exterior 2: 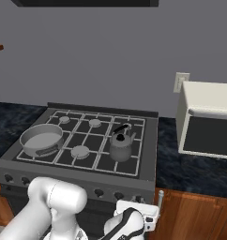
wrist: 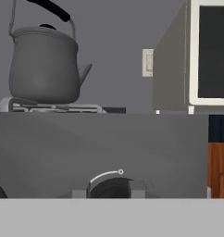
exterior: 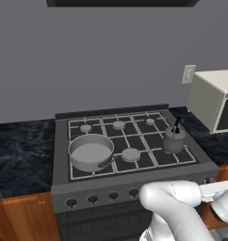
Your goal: Pick the kettle from the counter and place it on a stove burner. Then turn the burner on.
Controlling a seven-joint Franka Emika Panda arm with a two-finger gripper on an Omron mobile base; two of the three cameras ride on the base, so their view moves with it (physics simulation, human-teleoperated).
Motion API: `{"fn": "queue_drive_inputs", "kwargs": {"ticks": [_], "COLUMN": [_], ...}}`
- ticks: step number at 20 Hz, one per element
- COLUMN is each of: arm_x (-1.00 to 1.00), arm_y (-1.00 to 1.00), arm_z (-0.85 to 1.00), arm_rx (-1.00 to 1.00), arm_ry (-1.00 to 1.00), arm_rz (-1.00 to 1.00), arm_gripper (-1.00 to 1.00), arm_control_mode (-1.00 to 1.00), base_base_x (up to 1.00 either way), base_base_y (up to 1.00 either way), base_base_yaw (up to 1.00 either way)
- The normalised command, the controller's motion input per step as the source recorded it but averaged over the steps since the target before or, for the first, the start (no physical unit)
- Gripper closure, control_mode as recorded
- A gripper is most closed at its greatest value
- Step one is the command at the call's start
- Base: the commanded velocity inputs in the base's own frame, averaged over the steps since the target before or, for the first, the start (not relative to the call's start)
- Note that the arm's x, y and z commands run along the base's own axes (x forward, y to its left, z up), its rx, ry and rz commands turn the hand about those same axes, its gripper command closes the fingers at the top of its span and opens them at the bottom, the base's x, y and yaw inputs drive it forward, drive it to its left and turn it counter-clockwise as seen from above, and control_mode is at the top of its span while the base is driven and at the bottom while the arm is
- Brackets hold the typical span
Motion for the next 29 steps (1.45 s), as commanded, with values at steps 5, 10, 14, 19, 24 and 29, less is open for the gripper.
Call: {"fn": "queue_drive_inputs", "kwargs": {"ticks": [5,10,14,19,24,29], "arm_x": [0.0,0.0,0.0,0.0,0.0,0.0], "arm_y": [0.0,0.0,0.02,0.12,0.15,0.14], "arm_z": [-0.14,-0.15,-0.26,-0.18,-0.04,-0.01], "arm_rx": [-0.25,-0.35,-0.41,-0.47,-0.54,-0.52], "arm_ry": [0.0,-0.02,-0.14,-0.06,0.0,0.02], "arm_rz": [0.14,0.12,0.06,0.08,0.11,0.15], "arm_gripper": [1.0,1.0,1.0,1.0,1.0,1.0], "arm_control_mode": [-1.0,-1.0,-1.0,-1.0,-1.0,-1.0], "base_base_x": [0.0,0.0,0.0,0.0,0.0,0.0], "base_base_y": [0.0,0.0,0.0,0.0,0.0,0.0], "base_base_yaw": [0.0,0.0,0.0,0.0,0.0,0.0]}}
